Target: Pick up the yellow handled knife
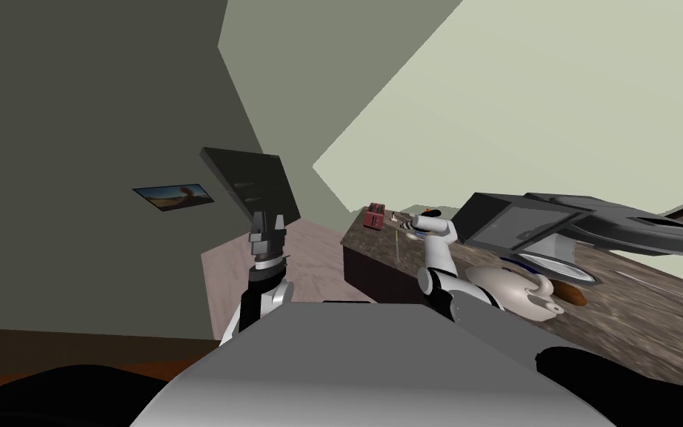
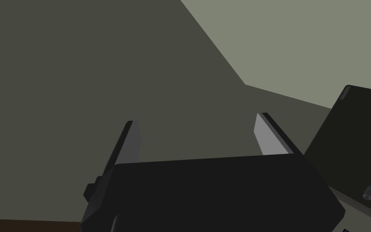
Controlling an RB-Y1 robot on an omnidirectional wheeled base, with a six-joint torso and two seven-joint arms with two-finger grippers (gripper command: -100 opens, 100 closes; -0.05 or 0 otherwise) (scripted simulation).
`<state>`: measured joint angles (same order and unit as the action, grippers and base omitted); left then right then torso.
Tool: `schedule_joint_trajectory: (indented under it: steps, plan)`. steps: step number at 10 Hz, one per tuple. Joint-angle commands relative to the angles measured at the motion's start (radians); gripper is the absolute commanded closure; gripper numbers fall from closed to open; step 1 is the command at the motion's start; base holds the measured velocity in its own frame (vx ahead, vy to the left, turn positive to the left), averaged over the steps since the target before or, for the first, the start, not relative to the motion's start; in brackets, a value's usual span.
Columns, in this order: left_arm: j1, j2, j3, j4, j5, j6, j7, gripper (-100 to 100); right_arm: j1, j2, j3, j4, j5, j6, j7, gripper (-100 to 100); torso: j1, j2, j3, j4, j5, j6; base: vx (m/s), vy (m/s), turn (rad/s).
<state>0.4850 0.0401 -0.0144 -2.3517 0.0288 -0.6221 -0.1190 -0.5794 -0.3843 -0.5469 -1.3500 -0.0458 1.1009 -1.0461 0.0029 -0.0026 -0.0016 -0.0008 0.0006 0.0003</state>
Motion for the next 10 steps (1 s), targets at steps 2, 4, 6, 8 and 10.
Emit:
schedule_joint_trajectory:
  steps: [2, 4, 6, 8, 10]
  plan:
    - [0.000, 0.000, 0.000, 0.000, 0.000, 0.000, 0.000, 0, -0.008, 0.001, -0.004, 0.040, 0.006, 0.052, -0.033, -100, 0.000, 0.000, 0.000, 0.000, 0.000, 0.000, 0.025, 0.041, -0.011]
    - [0.000, 0.000, 0.000, 0.000, 0.000, 0.000, 0.000, 0, -0.030, -0.009, -0.014, 0.094, 0.012, 0.111, -0.079, -100, -0.001, 0.000, 0.000, 0.000, 0.000, 0.000, 0.039, 0.038, -0.049]
    - [0.000, 0.000, 0.000, 0.000, 0.000, 0.000, 0.000, 0, -0.051, -0.018, -0.024, 0.146, 0.018, 0.174, -0.123, -100, 0.001, -0.001, 0.000, 0.000, 0.000, 0.000, 0.049, 0.061, -0.046]
    - [0.000, 0.000, 0.000, 0.000, 0.000, 0.000, 0.000, 0, -0.070, -0.027, -0.032, 0.196, 0.024, 0.233, -0.164, -100, 0.000, -0.001, 0.000, 0.000, 0.000, 0.000, 0.044, 0.045, -0.042]
    - [0.000, 0.000, 0.000, 0.000, 0.000, 0.000, 0.000, 0, -0.087, -0.035, -0.040, 0.244, 0.030, 0.287, -0.203, -100, -0.001, 0.000, 0.000, 0.000, 0.000, 0.000, 0.037, 0.040, -0.052]
